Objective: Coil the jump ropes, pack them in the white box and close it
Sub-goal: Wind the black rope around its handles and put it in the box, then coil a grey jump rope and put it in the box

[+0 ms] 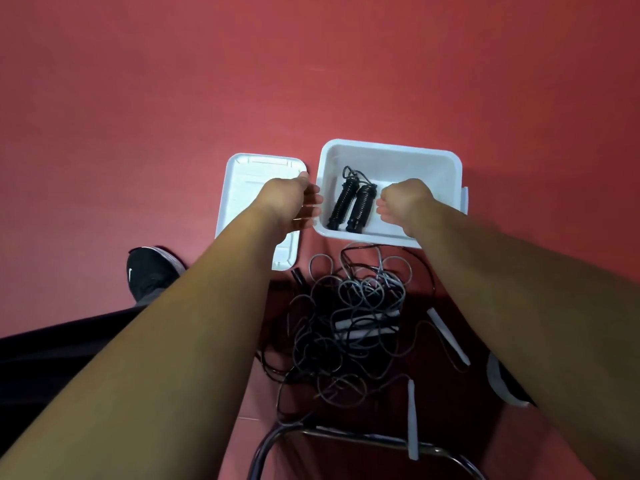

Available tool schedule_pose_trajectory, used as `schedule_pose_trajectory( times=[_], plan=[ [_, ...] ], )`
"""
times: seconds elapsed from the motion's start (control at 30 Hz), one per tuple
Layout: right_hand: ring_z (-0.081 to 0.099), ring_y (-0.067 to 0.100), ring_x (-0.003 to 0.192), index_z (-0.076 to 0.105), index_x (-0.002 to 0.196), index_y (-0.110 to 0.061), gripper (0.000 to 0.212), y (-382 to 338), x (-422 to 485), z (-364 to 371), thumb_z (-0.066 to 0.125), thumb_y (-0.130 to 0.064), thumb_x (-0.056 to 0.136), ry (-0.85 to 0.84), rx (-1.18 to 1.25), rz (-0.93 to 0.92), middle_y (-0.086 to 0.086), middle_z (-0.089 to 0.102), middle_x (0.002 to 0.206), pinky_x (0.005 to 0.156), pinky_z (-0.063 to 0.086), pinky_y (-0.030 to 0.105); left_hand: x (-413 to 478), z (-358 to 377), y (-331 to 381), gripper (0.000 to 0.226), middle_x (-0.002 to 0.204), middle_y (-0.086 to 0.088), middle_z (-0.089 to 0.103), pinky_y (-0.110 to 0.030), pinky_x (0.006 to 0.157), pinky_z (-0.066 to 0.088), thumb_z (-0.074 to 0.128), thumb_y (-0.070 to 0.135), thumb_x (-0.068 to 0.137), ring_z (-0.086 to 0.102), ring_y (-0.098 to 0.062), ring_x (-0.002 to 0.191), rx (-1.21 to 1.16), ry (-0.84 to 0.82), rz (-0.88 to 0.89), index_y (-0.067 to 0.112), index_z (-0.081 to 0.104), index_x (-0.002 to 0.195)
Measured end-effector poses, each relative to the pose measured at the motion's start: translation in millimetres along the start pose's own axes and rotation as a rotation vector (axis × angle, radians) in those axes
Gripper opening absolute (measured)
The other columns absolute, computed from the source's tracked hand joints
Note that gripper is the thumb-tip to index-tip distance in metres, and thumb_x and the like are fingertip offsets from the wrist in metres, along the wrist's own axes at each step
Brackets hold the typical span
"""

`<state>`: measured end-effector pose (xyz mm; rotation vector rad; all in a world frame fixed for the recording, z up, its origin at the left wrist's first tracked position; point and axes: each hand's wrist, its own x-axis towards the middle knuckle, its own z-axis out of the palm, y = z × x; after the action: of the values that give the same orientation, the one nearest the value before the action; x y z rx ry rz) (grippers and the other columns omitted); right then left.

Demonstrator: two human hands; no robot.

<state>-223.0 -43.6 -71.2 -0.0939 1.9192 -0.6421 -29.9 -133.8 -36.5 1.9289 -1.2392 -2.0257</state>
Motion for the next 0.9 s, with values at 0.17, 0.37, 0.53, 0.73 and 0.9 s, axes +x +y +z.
schedule_pose_trajectory(
  times=[0.17, 0.37, 0.53, 0.73, 0.9],
  plan=[
    [0.073, 0.026, 0.104, 0.063, 0.121, -0.002, 0.021, 0.1, -13.6, -5.2, 0.047, -0.006, 0.108, 0.009, 0.034, -0.034, 0.018, 0.069, 0.134, 0.093, 0.062, 0.036, -5.6, -1.8, -9.4, 0.044, 0.092, -0.004, 0.077, -0.036, 0.077, 0.055, 0.046, 0.042, 0.11, 0.07, -0.022, 0.076, 0.032, -0.008, 0.003, 0.006, 0.071, 0.116],
    [0.063, 0.023, 0.09, 0.064, 0.124, -0.003, 0.029, 10.0, -53.0, -17.4, 0.039, -0.009, 0.11, -0.13, -0.031, -0.086, 0.012, 0.067, 0.134, 0.073, 0.05, 0.029, -28.3, 4.7, -19.7, 0.039, 0.091, -0.006, 0.073, -0.033, 0.072, 0.053, 0.045, 0.039, 0.111, 0.067, -0.025, 0.079, 0.106, 0.01, 0.012, 0.01, 0.07, 0.104],
    [0.068, 0.02, 0.063, 0.074, 0.099, -0.01, 0.018, 48.3, -61.2, -19.3, 0.056, -0.012, 0.099, 0.041, 0.004, -0.148, 0.013, 0.078, 0.089, 0.054, 0.054, 0.03, -46.3, 13.2, -40.1, 0.032, 0.082, -0.008, 0.068, -0.03, 0.065, 0.05, 0.045, 0.025, 0.108, 0.064, -0.024, 0.068, 0.216, 0.01, 0.037, 0.01, 0.067, 0.091],
    [0.061, 0.021, 0.061, 0.069, 0.094, -0.006, 0.02, 109.8, -71.0, -18.3, 0.05, -0.01, 0.101, -0.065, -0.2, -0.002, 0.01, 0.068, 0.082, 0.056, 0.047, 0.03, -46.7, 28.7, -85.6, 0.023, 0.081, -0.016, 0.073, -0.031, 0.056, 0.053, 0.056, 0.02, 0.102, 0.066, -0.027, 0.064, 0.414, -0.058, 0.017, 0.005, 0.07, 0.09],
    [0.067, 0.038, 0.115, 0.066, 0.123, 0.002, 0.025, 127.6, -66.1, -12.6, 0.051, -0.008, 0.105, -0.077, -0.666, -0.035, 0.023, 0.067, 0.127, 0.072, 0.047, 0.032, -45.7, 49.2, -114.3, 0.021, 0.086, -0.015, 0.069, -0.043, 0.066, 0.058, 0.054, 0.02, 0.102, 0.068, -0.031, 0.073, 0.668, -0.217, 0.013, 0.015, 0.062, 0.084]
  ],
)
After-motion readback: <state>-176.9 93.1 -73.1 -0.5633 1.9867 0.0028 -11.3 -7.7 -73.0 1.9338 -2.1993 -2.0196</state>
